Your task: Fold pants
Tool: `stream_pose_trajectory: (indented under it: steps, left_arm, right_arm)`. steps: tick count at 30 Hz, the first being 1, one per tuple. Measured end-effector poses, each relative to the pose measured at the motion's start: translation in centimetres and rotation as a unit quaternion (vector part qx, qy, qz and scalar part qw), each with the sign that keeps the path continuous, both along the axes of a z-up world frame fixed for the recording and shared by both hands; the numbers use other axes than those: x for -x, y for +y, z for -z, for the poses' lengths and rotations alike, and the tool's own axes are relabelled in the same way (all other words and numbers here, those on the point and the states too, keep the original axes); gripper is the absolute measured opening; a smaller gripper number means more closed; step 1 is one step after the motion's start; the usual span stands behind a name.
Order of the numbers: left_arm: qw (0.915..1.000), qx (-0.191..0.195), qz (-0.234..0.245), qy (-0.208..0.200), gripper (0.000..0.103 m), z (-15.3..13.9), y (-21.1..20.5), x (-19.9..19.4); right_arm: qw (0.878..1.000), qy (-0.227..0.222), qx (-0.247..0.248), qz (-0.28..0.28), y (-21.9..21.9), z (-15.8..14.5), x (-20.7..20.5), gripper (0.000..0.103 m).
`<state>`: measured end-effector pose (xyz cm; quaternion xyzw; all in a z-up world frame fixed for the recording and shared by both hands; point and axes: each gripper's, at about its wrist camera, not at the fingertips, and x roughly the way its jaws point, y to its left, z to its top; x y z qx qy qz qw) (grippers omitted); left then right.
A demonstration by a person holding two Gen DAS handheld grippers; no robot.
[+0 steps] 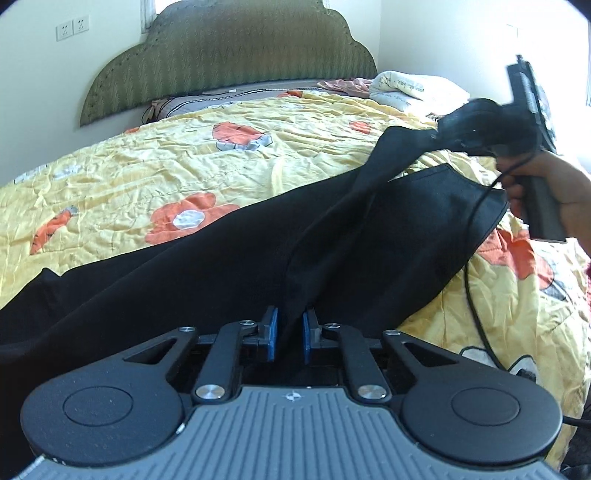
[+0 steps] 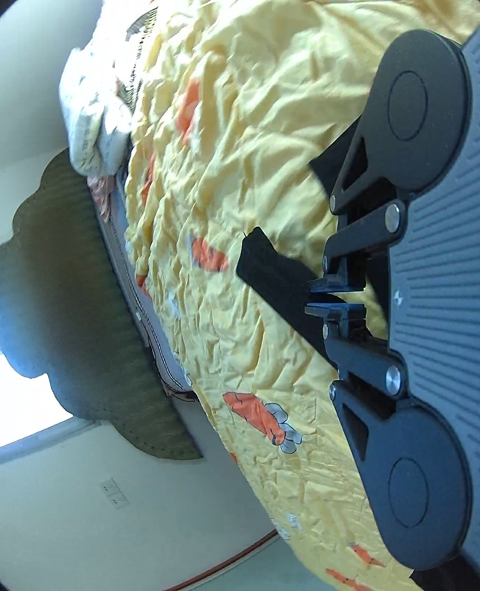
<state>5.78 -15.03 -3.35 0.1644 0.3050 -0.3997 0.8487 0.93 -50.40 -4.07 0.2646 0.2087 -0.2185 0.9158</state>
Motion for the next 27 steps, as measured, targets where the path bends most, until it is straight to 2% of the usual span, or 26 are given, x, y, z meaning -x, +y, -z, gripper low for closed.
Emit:
stream_pose_trajectory:
  steps: [2, 5, 7, 8, 9, 12, 13, 14, 15, 20, 22, 25, 27]
  left_arm:
    - [1.0000, -0.008, 0.000, -0.004, 0.011, 0.2, -0.3, 0.0]
    - [0.9999, -0.012, -0.002, -0.005, 0.019, 0.3, -0.7, 0.0]
    - [0.9998, -0.015, -0.005, -0.009, 0.026, 0.3, -0.9, 0.0]
    - [0.9998, -0.017, -0.005, -0.012, 0.026, 0.2, -1.1, 0.0]
    - [0.9997, -0.019, -0.005, -0.014, 0.026, 0.2, -1.2, 0.0]
    - [0.9994, -0.023, -0.002, -0.026, 0.026, 0.2, -1.7, 0.1]
    - [0.9992, -0.027, -0.001, -0.029, 0.025, 0.3, -1.9, 0.2]
    - [0.9989, -0.032, -0.001, -0.034, 0.017, 0.3, -2.1, 0.3]
    - [0.9985, -0.035, -0.003, -0.042, 0.013, 0.3, -2.2, 0.6]
    - [0.9944, -0.030, -0.013, -0.100, 0.008, -0.5, -2.3, 1.9]
    - [0.9912, -0.013, -0.037, -0.126, 0.008, -1.6, -2.1, 1.8]
    - [0.9861, 0.018, -0.066, -0.151, 0.008, -3.3, -1.3, 1.9]
    - [0.9865, 0.012, -0.049, -0.156, 0.008, -3.3, -1.2, 2.3]
  right_arm:
    - [0.998, -0.009, -0.054, 0.007, -1.5, 1.4, 1.7, 0.005]
    - [0.991, -0.036, -0.128, 0.009, -3.0, 3.5, 2.6, 0.006]
    - [0.983, -0.058, -0.172, 0.017, -3.8, 4.5, 2.6, 0.012]
    - [0.978, -0.068, -0.196, 0.025, -4.2, 5.0, 2.5, 0.020]
    - [0.972, -0.079, -0.218, 0.031, -4.5, 5.5, 2.4, 0.024]
    - [0.961, -0.117, -0.248, 0.042, -5.2, 6.2, 2.0, 0.023]
    - [0.959, -0.121, -0.251, 0.045, -5.3, 6.4, 1.9, 0.022]
    - [0.960, -0.122, -0.249, 0.048, -5.3, 6.3, 1.9, 0.010]
    - [0.962, -0.120, -0.240, 0.049, -5.2, 6.1, 2.0, 0.006]
    - [0.971, -0.135, -0.198, 0.026, -5.3, 2.7, 2.1, 0.005]
    - [0.970, -0.166, -0.176, 0.009, -5.4, -0.1, 2.2, 0.005]
    - [0.964, -0.235, -0.122, -0.015, -4.6, -4.1, 4.2, 0.005]
    - [0.968, -0.233, -0.089, -0.008, -4.2, -4.9, 6.2, 0.005]
